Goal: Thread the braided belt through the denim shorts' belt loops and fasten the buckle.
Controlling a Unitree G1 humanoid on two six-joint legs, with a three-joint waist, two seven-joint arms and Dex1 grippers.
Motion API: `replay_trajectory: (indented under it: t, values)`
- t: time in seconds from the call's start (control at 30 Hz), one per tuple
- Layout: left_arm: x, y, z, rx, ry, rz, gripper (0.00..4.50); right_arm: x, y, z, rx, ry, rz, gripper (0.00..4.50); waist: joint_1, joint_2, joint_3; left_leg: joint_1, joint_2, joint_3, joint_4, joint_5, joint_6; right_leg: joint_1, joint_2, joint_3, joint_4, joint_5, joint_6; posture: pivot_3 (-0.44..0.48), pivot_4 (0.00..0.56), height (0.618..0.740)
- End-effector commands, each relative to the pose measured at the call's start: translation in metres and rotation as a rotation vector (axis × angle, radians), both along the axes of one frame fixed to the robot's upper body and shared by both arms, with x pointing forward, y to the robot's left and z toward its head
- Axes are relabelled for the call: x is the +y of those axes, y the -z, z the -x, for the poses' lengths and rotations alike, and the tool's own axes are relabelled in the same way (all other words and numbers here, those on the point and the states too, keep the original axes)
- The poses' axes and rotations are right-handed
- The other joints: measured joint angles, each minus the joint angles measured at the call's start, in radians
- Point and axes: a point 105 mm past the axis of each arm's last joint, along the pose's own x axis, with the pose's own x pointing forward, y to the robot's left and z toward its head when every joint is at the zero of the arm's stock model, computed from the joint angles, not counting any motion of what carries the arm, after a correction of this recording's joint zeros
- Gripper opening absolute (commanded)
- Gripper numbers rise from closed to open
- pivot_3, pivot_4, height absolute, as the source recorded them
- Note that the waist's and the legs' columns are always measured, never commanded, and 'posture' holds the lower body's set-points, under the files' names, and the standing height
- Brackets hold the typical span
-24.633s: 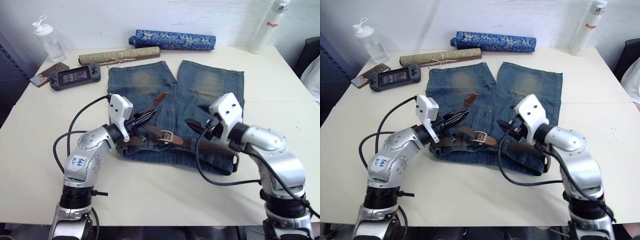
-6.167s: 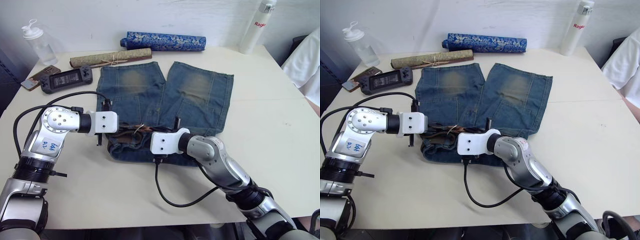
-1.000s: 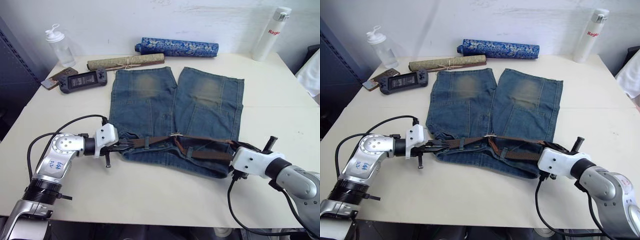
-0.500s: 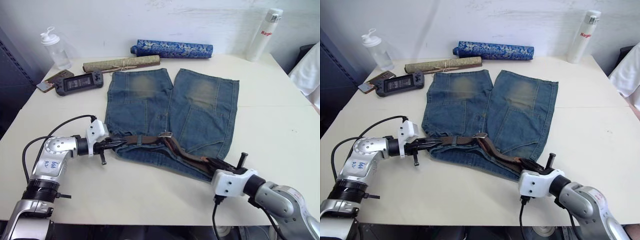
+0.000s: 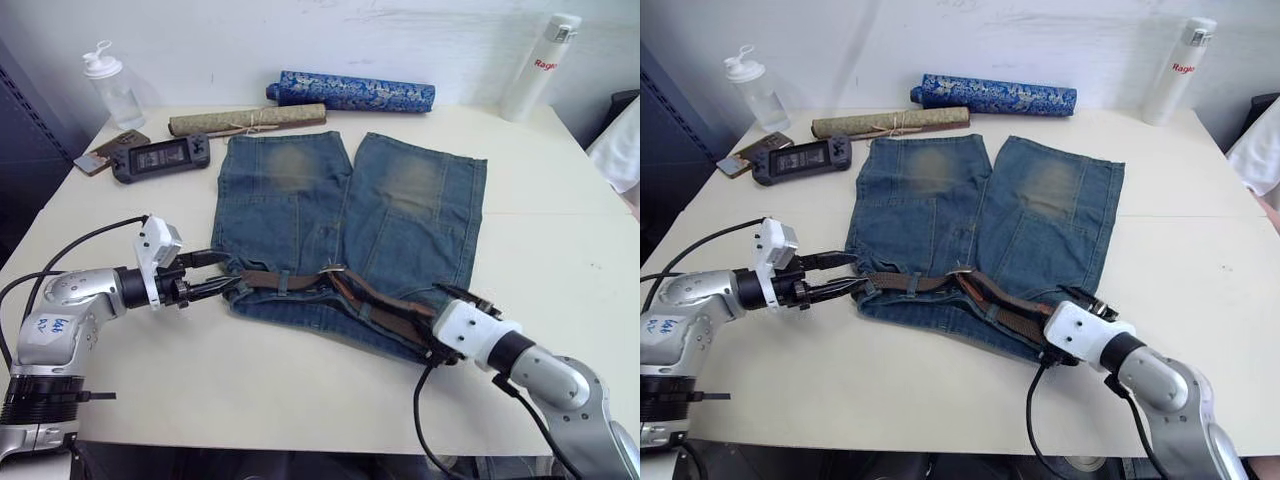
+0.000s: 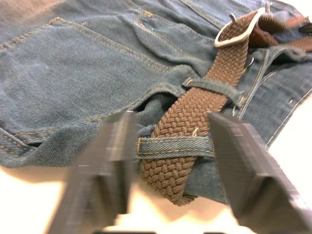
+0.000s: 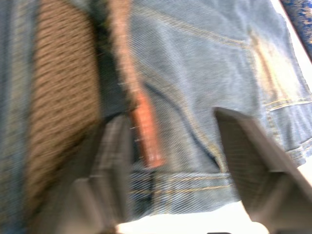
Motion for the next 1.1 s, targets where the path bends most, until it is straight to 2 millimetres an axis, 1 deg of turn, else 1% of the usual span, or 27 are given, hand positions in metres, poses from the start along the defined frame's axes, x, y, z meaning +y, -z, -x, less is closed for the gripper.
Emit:
replay_trajectory:
  t: [0.03, 0.1, 0.2, 0.27, 0.33, 0.4, 0.57, 0.7, 0.8, 0.87, 0.97, 1.1]
  values:
    - [-0.007, -0.035, 0.004, -0.081, 0.033, 0.014, 3.89, 0.014, -0.037, 0.002, -0.085, -0.101, -0.099, 4.17, -0.001, 0.000, 0.002, -0.002, 0.000, 0.000, 0.000, 0.000, -0.001, -0.002, 0.000, 0.000, 0.000, 0.000, 0.000, 0.000, 0.150, 0.637]
    - [-0.014, -0.035, 0.004, -0.103, 0.058, -0.040, 3.89, 0.026, -0.043, 0.007, -0.087, -0.181, -0.142, 4.17, -0.002, 0.000, 0.003, -0.005, 0.000, 0.000, 0.001, 0.001, -0.001, -0.005, 0.000, 0.000, 0.000, 0.001, 0.001, 0.000, 0.150, 0.637]
    - [-0.026, -0.034, 0.001, -0.160, 0.077, -0.119, 3.89, 0.048, -0.037, 0.021, -0.040, -0.298, -0.178, 4.17, -0.001, 0.000, 0.003, -0.005, 0.000, 0.000, 0.001, 0.001, -0.002, -0.005, 0.000, 0.000, -0.002, 0.002, 0.003, 0.000, 0.150, 0.637]
    - [-0.032, -0.026, 0.001, -0.211, 0.110, -0.240, 3.89, 0.061, -0.032, 0.030, 0.000, -0.346, -0.221, 4.17, -0.001, 0.000, 0.003, -0.006, 0.000, 0.000, 0.001, 0.000, -0.002, -0.005, 0.000, 0.000, -0.004, 0.002, 0.003, 0.000, 0.150, 0.637]
    - [-0.034, -0.022, 0.001, -0.236, 0.126, -0.295, 3.89, 0.068, -0.030, 0.034, 0.014, -0.363, -0.240, 4.17, -0.003, 0.000, 0.004, -0.006, 0.000, 0.001, 0.001, 0.000, -0.003, -0.004, 0.000, 0.001, -0.006, 0.002, 0.003, 0.000, 0.150, 0.637]
    - [-0.033, -0.022, -0.003, -0.266, 0.112, -0.330, 3.89, 0.070, -0.024, 0.035, 0.024, -0.356, -0.221, 4.17, -0.004, 0.000, 0.004, -0.006, -0.001, 0.003, 0.001, 0.000, -0.003, -0.005, -0.001, 0.001, -0.007, 0.003, 0.003, 0.000, 0.150, 0.637]
    - [-0.030, -0.019, -0.012, -0.344, 0.093, -0.440, 3.89, 0.058, -0.003, 0.020, 0.011, -0.225, -0.119, 4.17, 0.001, 0.000, 0.004, -0.006, -0.001, 0.003, 0.001, 0.000, -0.003, -0.004, -0.001, 0.001, -0.008, 0.003, 0.002, 0.000, 0.150, 0.637]
    - [-0.025, -0.008, -0.014, -0.368, 0.115, -0.548, 3.89, 0.051, 0.009, 0.016, 0.005, -0.180, -0.047, 4.17, -0.001, 0.000, 0.005, -0.006, -0.001, 0.003, 0.001, 0.000, -0.002, -0.004, -0.002, 0.001, -0.008, 0.003, 0.002, 0.000, 0.150, 0.637]
    - [-0.027, -0.003, -0.014, -0.368, 0.125, -0.558, 3.89, 0.046, 0.015, 0.014, -0.002, -0.155, -0.010, 4.17, -0.001, 0.000, 0.004, -0.006, -0.001, 0.003, 0.001, 0.000, -0.002, -0.005, -0.001, 0.001, -0.007, 0.003, 0.002, 0.000, 0.150, 0.637]
    - [-0.028, 0.002, -0.013, -0.368, 0.130, -0.581, 3.89, 0.043, 0.017, 0.013, -0.013, -0.133, 0.005, 4.17, 0.000, 0.000, 0.004, -0.006, -0.001, 0.003, 0.001, 0.000, -0.002, -0.004, -0.001, 0.001, -0.007, 0.004, 0.003, 0.000, 0.150, 0.637]
    - [-0.017, 0.018, -0.019, -0.371, 0.076, -0.662, 3.89, 0.038, 0.016, 0.010, -0.040, -0.087, 0.016, 4.17, 0.001, 0.000, 0.004, -0.006, -0.001, 0.003, 0.001, 0.000, -0.002, -0.004, -0.001, 0.001, -0.007, 0.004, 0.004, 0.000, 0.150, 0.637]
    - [-0.002, 0.035, -0.017, -0.377, 0.029, -0.727, 3.89, 0.031, 0.012, 0.006, -0.081, -0.029, 0.026, 4.17, -0.001, -0.001, 0.003, -0.004, -0.001, 0.003, 0.001, 0.000, -0.002, -0.003, -0.001, 0.002, -0.006, 0.004, 0.004, 0.000, 0.150, 0.637]
